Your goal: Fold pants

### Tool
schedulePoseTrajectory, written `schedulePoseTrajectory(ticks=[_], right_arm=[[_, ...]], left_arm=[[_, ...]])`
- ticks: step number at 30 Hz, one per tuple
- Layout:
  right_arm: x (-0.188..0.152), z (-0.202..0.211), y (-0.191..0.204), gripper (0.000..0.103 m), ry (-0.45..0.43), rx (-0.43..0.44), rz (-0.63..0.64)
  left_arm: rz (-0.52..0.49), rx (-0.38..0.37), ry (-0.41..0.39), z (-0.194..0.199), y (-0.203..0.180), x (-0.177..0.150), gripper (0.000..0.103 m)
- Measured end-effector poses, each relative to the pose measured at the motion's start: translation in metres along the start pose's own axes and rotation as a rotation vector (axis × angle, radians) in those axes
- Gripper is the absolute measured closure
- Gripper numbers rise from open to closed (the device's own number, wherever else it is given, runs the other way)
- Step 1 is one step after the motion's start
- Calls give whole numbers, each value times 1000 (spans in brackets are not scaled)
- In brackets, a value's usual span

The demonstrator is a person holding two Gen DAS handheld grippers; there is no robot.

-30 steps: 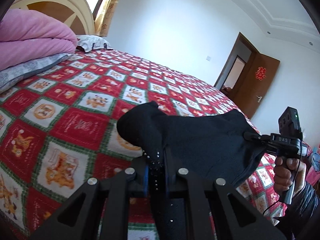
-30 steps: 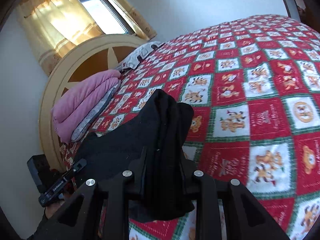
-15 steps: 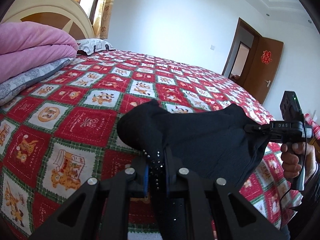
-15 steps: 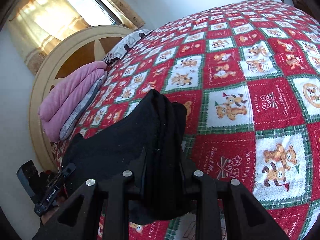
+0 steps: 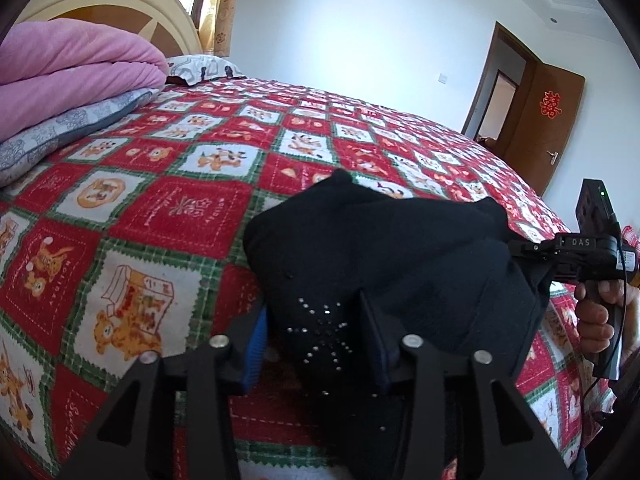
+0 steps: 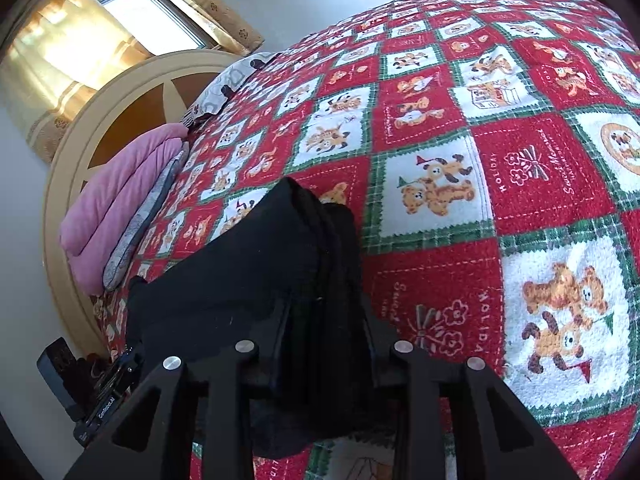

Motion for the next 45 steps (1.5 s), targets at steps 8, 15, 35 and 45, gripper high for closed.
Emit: schedulePoseTrajectory(ticks=[8, 15, 35, 45], right_arm=[[0, 19, -12, 44, -74, -64, -11], [-14, 82, -14, 44, -219, -243, 20], [-109, 211, 37, 36, -405, -298, 141], [-107, 231, 55, 36, -447, -295, 219]], left_arm=[[-8, 162, 4, 16, 13, 0, 7], [105, 189, -68, 57, 20, -1, 7], [-2, 84, -196, 146, -65, 4, 5], [-24, 98, -212, 155, -73, 2, 4]])
Point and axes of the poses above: each gripper's, at about its wrist camera, not at the fingertips, and z roughly against the way its jaws point, y to its left, x to its top, the point moved 5 cm from there along -z, roughly the way its jaws point, and after that the axes turned 6 degrees about -x, right-handed, at the moved point
